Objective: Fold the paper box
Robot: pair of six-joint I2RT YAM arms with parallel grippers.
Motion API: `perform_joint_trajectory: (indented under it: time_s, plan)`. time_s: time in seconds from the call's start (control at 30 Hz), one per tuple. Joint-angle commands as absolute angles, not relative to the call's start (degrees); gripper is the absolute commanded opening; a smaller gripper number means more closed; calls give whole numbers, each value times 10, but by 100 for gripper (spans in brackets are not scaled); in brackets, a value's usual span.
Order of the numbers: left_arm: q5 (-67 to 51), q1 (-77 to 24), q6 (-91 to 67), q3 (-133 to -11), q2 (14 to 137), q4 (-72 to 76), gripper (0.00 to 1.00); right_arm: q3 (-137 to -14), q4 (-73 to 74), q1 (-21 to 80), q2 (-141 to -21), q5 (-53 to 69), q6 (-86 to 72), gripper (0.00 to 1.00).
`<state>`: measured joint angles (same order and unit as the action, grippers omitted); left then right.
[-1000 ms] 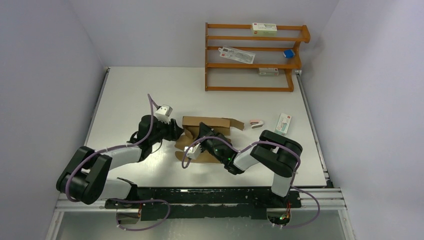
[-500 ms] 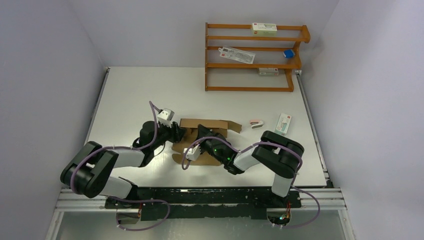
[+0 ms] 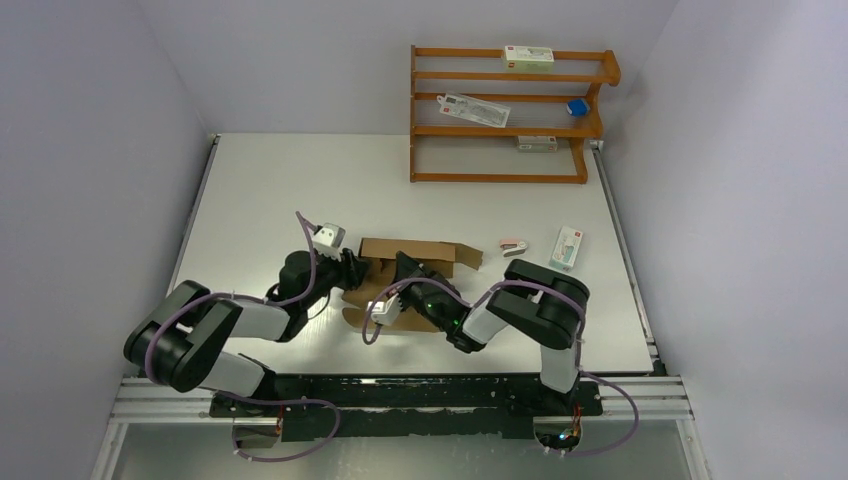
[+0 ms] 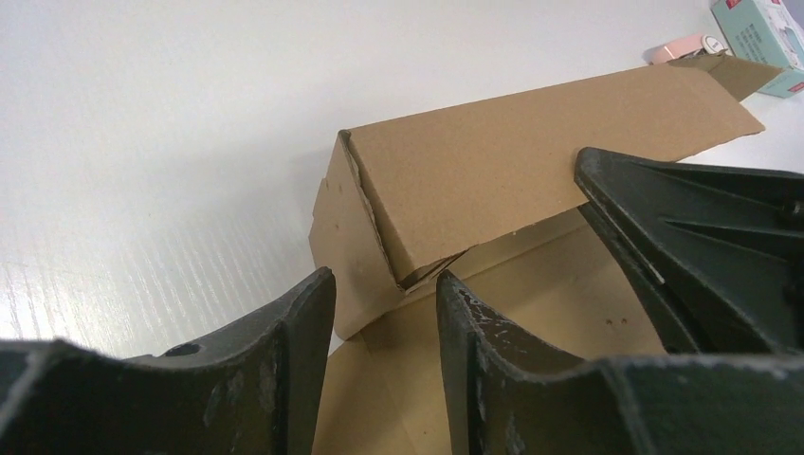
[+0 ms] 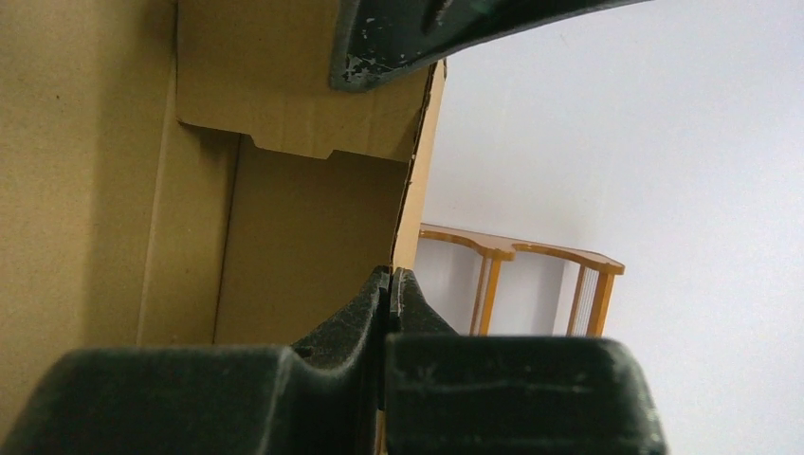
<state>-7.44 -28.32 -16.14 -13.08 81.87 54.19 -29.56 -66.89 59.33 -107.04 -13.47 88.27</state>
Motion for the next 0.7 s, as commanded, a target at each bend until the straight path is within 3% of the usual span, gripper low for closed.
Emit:
perform_joint_trajectory:
  time_s: [0.0,0.67]
  plan:
    - [-38,-297,-178,-127,829,584,48,-279,-788,602,-1114,-147,907,0]
    - [63,-339,-222,-120,937,767,47,-292,-660,608,-1050,-116,856,0]
